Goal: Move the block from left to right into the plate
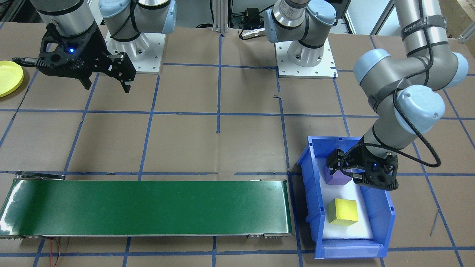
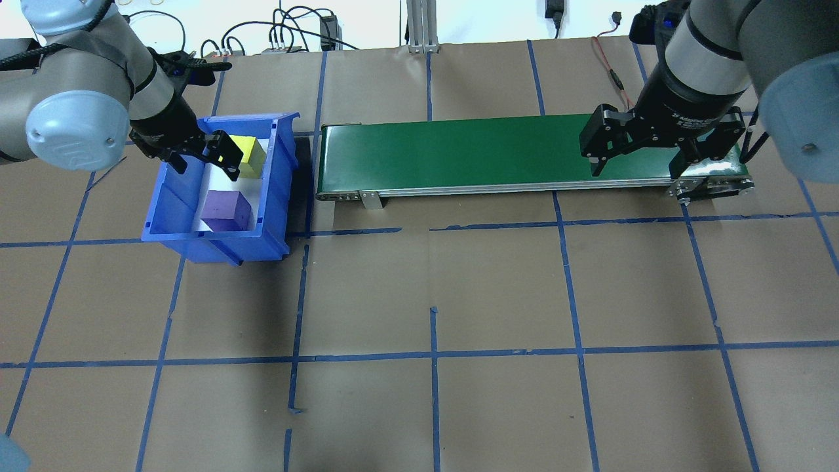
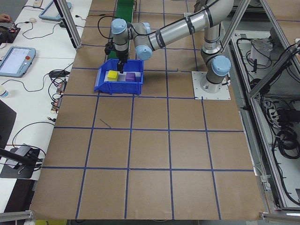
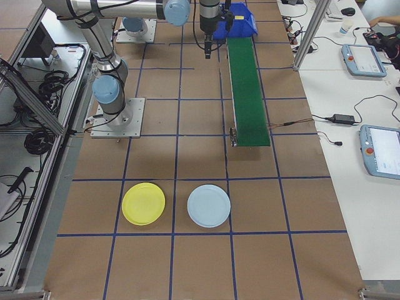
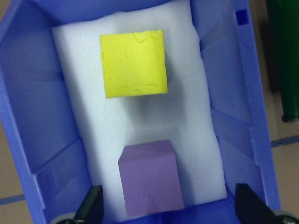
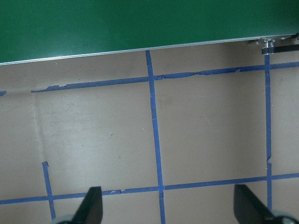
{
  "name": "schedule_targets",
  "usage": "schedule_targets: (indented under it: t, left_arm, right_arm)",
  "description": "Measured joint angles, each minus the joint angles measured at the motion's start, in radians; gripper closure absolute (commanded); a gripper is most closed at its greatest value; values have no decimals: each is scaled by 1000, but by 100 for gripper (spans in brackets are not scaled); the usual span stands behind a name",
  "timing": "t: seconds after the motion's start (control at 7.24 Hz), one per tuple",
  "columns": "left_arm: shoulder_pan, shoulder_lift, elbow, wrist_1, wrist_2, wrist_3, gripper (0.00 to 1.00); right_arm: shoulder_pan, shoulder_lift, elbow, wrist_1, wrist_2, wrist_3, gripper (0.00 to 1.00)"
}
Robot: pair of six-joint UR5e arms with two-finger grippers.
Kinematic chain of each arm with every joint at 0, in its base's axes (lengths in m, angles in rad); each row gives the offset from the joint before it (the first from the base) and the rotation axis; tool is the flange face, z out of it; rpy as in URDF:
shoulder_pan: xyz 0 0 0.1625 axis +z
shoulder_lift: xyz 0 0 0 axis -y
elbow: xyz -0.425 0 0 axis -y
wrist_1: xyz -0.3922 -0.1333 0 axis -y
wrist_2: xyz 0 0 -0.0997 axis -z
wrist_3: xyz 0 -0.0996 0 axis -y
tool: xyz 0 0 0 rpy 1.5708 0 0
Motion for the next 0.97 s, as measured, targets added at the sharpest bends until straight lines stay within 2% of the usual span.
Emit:
schedule_targets:
  t: [0.55, 0.69, 0.83, 0.97]
  left_arm:
    - [1, -45, -51, 14, 43, -1, 0]
    - [1, -46, -81, 15, 44, -2, 30]
    - [1, -46, -104, 18, 45, -3, 79]
    - [1, -46, -115, 21, 45, -3, 87]
  right_arm:
    - [0, 0, 0, -1, 1, 0, 0]
    - [0, 1, 0, -1, 1, 0, 0]
    - [0, 1, 0, -1, 0, 0, 0]
    - [0, 1, 0, -1, 0, 0, 0]
